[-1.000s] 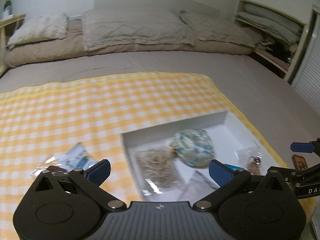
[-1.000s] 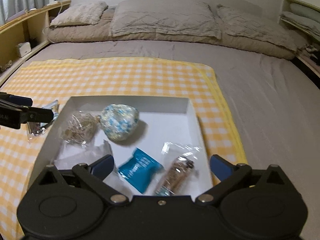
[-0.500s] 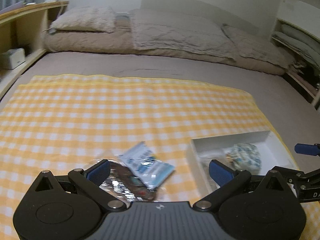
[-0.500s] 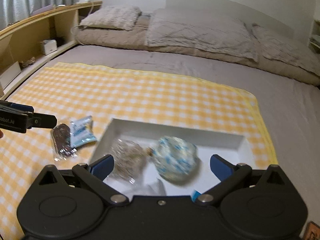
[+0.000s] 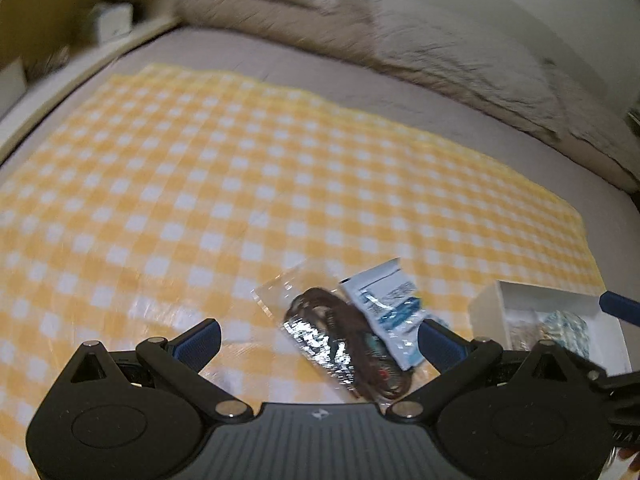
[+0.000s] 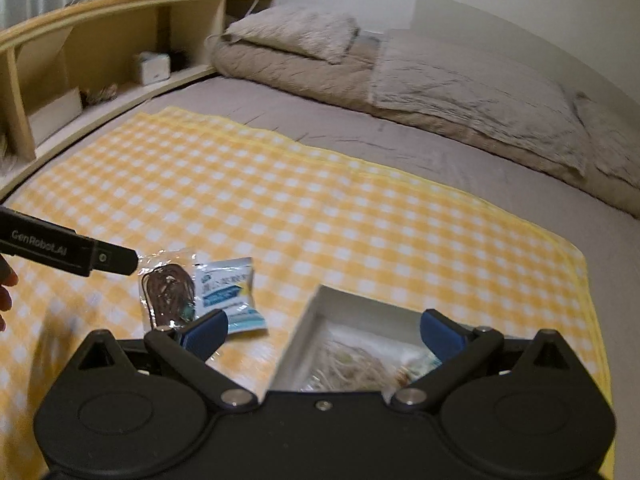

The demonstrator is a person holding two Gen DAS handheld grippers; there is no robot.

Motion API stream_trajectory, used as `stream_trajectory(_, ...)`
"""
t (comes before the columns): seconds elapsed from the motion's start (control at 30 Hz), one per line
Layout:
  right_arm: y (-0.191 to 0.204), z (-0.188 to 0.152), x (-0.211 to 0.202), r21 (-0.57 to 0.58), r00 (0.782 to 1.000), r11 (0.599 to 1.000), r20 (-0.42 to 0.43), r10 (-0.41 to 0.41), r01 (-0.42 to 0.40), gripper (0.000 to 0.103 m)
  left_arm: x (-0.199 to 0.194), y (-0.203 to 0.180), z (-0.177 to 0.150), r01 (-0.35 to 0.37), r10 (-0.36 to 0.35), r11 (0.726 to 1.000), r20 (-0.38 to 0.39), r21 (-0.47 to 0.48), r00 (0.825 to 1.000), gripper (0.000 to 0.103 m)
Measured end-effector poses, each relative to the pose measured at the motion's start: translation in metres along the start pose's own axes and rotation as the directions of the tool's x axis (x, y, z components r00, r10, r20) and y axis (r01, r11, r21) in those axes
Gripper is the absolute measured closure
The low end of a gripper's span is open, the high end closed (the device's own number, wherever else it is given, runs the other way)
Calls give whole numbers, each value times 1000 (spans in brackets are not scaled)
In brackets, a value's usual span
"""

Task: Organize soft objects
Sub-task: 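Lower the left tool to the dark cord bag while the right tool lowers to the white granule packet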

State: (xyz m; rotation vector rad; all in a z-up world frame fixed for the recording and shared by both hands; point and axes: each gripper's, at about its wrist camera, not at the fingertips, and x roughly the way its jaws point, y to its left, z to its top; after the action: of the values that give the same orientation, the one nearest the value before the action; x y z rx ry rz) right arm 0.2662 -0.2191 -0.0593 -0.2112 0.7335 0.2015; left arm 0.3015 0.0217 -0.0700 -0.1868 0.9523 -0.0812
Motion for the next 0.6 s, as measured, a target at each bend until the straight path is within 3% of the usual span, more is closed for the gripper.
stream_trajectory(0.43, 55, 17, 72, -175, 994, 981, -79, 74, -87, 0, 33, 26, 11, -12, 2, 983, -58, -182, 998, 0)
stream_trajectory(0.6, 68, 15, 99, -199, 985, 971, -133, 106, -131, 8, 43, 36, 15, -28, 13, 980, -75, -198, 997, 0)
